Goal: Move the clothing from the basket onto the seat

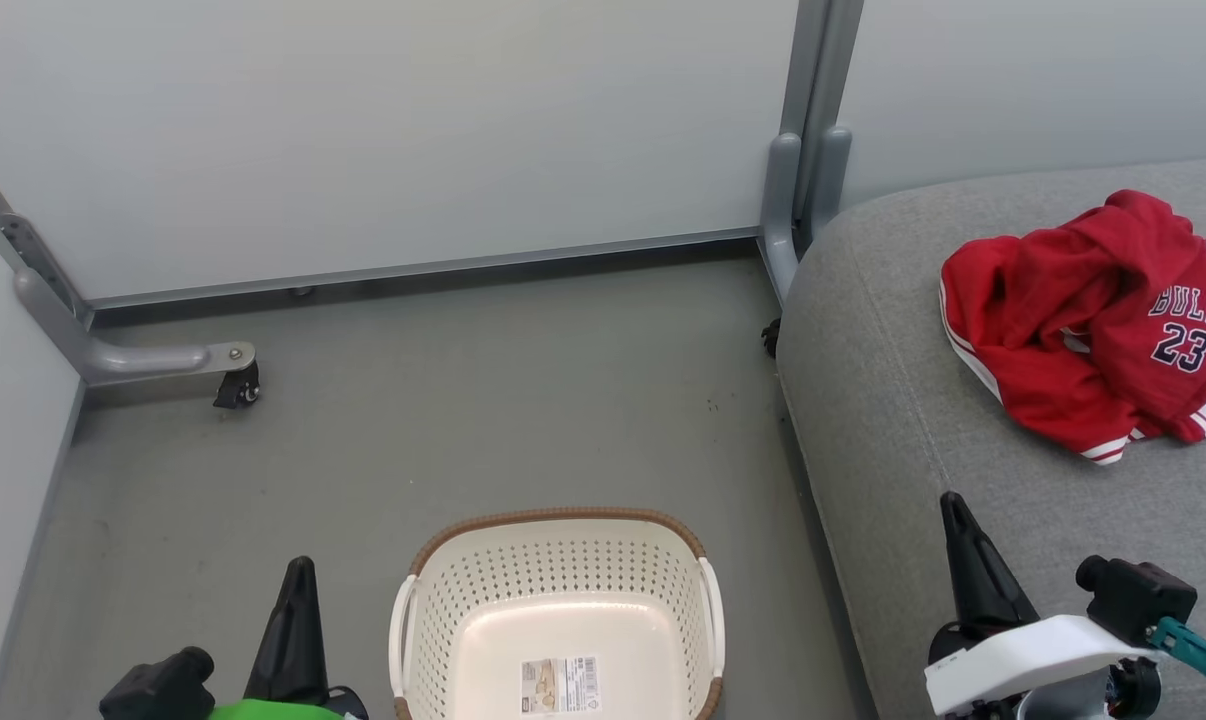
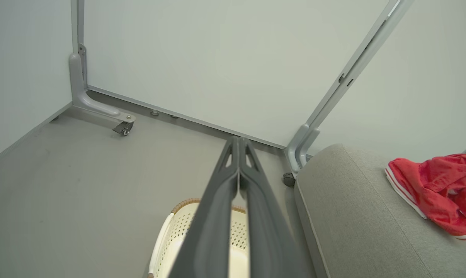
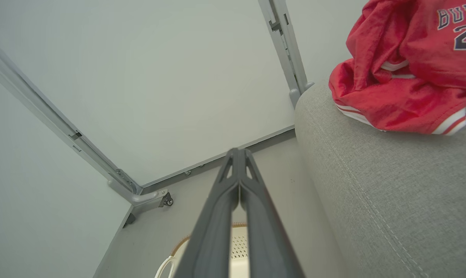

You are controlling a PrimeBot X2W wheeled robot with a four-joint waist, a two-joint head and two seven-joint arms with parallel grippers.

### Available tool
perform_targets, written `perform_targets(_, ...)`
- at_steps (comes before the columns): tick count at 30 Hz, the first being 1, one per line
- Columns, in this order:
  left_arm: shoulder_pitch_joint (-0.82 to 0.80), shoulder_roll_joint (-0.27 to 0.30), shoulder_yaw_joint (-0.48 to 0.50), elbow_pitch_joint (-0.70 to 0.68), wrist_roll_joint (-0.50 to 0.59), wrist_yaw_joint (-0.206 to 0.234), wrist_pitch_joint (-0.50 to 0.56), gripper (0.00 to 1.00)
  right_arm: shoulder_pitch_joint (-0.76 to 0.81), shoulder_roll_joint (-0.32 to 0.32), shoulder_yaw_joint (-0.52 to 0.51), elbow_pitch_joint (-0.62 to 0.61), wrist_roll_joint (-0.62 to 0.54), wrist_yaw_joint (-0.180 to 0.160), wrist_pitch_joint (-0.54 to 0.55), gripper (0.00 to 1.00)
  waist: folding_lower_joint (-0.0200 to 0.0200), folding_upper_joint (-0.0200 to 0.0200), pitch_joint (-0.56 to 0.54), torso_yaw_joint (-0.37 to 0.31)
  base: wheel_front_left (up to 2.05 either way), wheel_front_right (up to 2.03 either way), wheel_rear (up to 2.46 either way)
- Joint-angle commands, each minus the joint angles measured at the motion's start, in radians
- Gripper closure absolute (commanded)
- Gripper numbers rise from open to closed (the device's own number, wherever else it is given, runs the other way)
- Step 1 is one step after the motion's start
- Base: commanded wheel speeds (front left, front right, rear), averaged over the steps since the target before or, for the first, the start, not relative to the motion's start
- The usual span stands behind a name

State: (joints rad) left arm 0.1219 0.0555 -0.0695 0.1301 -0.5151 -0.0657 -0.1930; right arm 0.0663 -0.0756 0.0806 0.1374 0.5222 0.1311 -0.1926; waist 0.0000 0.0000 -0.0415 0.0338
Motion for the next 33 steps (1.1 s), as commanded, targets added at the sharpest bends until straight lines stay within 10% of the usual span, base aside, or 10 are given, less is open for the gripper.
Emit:
perform_targets(1, -0.036, 0.011, 0.005, -0.010, -0.044, -0.008, 0.007, 1.00, -0.034, -0.006, -0.006, -0.009, 0.042, 0.000, 0.007, 1.00, 0.0000, 0.0000, 0.001, 0.000, 0.00, 0.00, 0.00)
perform_targets(33, -0.124, 0.023, 0.060, 0.042, -0.521, -0.034, 0.118, 1.00, -0.097, -0.011, -0.064, 0.039, 0.516, 0.000, 0.118, 1.00, 0.0000, 0.0000, 0.015, -0.011, 0.00, 0.00, 0.00)
